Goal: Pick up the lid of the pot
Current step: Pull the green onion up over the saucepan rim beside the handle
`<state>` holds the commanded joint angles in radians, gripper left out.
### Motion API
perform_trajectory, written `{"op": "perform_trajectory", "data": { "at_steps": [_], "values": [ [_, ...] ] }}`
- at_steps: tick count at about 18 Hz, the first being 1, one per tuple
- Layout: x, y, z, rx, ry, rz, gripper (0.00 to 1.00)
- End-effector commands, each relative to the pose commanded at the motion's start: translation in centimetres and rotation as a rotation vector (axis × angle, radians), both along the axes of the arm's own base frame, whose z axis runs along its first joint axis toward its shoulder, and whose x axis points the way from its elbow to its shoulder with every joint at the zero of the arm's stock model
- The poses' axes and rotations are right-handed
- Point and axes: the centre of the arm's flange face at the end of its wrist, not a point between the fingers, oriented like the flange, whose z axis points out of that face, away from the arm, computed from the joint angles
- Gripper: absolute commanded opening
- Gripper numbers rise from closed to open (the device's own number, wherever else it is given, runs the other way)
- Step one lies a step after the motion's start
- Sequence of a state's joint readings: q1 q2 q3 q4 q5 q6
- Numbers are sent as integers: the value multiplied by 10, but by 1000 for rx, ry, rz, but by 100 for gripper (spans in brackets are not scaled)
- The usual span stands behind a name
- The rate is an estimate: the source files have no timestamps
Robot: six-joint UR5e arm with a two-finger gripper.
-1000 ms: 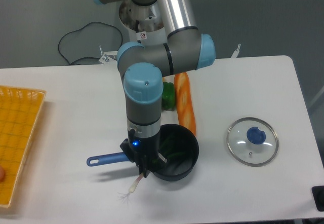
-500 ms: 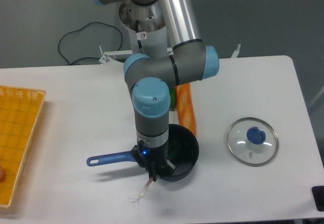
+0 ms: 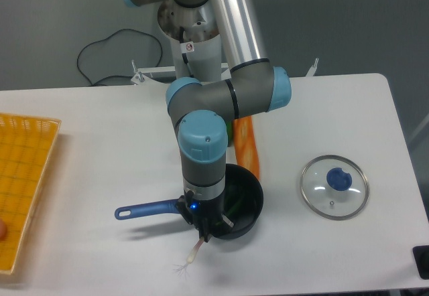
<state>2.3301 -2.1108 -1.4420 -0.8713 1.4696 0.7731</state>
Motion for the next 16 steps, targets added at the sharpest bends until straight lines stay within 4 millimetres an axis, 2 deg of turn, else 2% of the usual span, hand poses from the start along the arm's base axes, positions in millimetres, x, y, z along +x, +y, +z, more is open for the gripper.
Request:
{"op": "perform_trajectory", "data": {
  "at_steps": [2,5,16],
  "values": [
    [0,1,1,2,2,-2,50],
    [0,3,0,2,2,-3,54],
    [1,2,-5,-6,-4,-9,54]
  ]
}}
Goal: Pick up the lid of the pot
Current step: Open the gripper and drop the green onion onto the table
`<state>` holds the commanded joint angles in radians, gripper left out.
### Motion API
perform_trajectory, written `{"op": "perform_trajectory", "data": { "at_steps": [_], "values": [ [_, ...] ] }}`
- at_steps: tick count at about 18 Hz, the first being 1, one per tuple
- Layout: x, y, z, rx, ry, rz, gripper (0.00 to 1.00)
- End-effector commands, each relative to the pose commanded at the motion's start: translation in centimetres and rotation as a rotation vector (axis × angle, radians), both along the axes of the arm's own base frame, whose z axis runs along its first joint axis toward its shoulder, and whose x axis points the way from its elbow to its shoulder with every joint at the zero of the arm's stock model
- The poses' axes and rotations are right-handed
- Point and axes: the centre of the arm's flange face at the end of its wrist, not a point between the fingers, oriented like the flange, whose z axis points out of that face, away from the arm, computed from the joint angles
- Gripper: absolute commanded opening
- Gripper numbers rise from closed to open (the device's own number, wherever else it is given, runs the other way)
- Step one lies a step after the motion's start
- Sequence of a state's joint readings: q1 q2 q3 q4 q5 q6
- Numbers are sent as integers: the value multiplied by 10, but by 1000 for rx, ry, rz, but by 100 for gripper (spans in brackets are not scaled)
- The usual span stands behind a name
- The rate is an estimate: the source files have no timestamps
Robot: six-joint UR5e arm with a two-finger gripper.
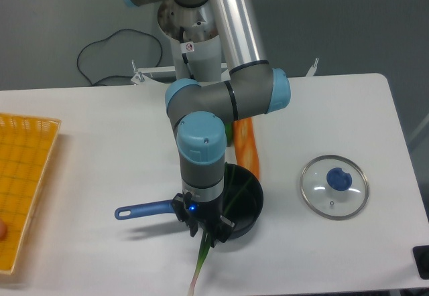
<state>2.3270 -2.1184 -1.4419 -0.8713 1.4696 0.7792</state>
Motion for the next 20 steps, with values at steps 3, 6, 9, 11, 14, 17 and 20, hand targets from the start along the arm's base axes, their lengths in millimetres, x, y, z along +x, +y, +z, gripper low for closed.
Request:
{"op": "perform_trajectory", "data": {
  "at_steps": [3,6,9,11,14,17,20],
  "values": [
    [3,-12,-12,-32,2,-84,45],
    [8,-21,-19,-50,-10,-88,46],
    [9,-25,-24,-74,-5,-81,50],
    [6,-27,-21,-72,-1,-76,53],
    [0,-34,-7,-57,12,-60,65],
    [-3,-40,9,-41,26,-47,73],
    [-9,-51,31,-23,44,-28,80]
  ]
}}
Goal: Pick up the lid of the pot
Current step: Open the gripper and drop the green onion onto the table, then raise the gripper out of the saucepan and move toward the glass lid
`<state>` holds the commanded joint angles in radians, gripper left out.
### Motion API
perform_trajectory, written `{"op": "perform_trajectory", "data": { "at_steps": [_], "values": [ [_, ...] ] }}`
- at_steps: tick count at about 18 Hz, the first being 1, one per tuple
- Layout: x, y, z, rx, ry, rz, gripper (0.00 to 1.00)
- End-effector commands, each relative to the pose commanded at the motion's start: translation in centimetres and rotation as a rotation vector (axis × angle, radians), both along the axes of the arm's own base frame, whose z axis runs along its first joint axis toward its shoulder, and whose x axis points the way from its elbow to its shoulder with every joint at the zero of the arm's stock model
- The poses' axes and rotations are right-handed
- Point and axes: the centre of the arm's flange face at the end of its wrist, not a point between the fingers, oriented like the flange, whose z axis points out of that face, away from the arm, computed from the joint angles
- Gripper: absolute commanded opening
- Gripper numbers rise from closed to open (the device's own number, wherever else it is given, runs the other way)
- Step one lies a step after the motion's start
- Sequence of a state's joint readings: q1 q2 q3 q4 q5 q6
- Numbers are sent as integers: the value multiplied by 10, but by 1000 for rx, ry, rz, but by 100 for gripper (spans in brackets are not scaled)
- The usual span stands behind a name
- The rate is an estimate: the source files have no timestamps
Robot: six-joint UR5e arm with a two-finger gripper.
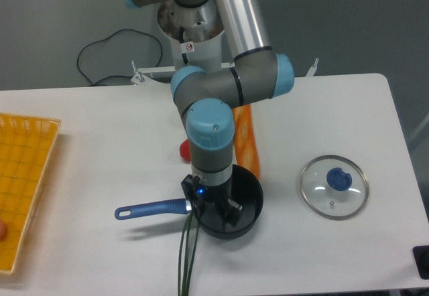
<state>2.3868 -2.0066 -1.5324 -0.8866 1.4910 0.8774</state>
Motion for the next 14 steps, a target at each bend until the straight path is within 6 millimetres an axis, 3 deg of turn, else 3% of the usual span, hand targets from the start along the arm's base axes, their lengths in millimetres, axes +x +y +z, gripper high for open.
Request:
{"op": "perform_trajectory", "data": {
  "at_steps": [7,14],
  "values": [
    [-16,-23,30,24,33,35,99],
    [-19,-38,42,5,15,54,99]
  ]
}}
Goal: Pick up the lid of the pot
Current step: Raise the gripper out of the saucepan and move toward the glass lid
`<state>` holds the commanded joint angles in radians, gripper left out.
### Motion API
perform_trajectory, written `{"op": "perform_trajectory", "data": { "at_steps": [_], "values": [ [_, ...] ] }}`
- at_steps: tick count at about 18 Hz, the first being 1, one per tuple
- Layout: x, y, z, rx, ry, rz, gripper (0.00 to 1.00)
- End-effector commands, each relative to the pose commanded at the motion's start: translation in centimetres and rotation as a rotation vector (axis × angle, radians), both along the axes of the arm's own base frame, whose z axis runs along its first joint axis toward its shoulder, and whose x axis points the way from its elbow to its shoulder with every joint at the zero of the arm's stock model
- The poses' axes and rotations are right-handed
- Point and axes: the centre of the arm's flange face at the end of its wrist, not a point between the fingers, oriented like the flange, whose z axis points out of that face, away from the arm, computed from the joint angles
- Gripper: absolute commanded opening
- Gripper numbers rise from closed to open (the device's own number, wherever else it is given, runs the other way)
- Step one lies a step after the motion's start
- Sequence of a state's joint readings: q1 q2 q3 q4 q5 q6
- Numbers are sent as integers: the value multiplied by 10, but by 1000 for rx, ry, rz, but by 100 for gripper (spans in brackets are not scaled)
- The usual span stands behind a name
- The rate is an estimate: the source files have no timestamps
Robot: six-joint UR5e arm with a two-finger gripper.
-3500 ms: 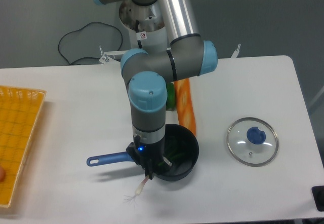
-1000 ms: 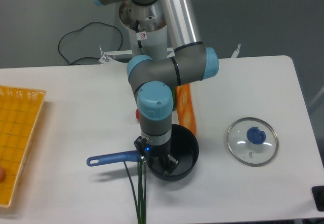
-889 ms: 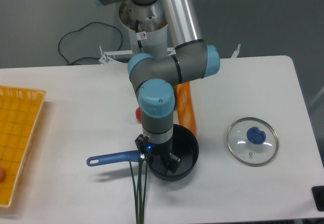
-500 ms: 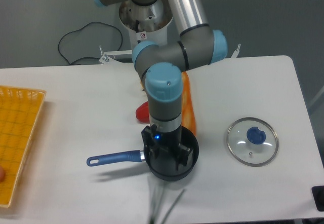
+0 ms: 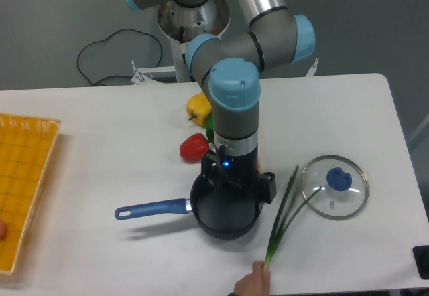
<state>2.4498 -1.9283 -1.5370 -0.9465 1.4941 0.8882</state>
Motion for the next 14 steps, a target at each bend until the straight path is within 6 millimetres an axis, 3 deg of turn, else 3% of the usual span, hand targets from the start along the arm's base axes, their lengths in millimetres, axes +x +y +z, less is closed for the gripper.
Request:
{"op": "perform_trajectory", "data": {
  "at_steps": [7,10,14],
  "values": [
    [3,-3,-9,-15,-9,2,100],
    [19,-22,-15,-85,25,-81,100],
    [21,-38,-14,-113,39,-106,100]
  ]
}}
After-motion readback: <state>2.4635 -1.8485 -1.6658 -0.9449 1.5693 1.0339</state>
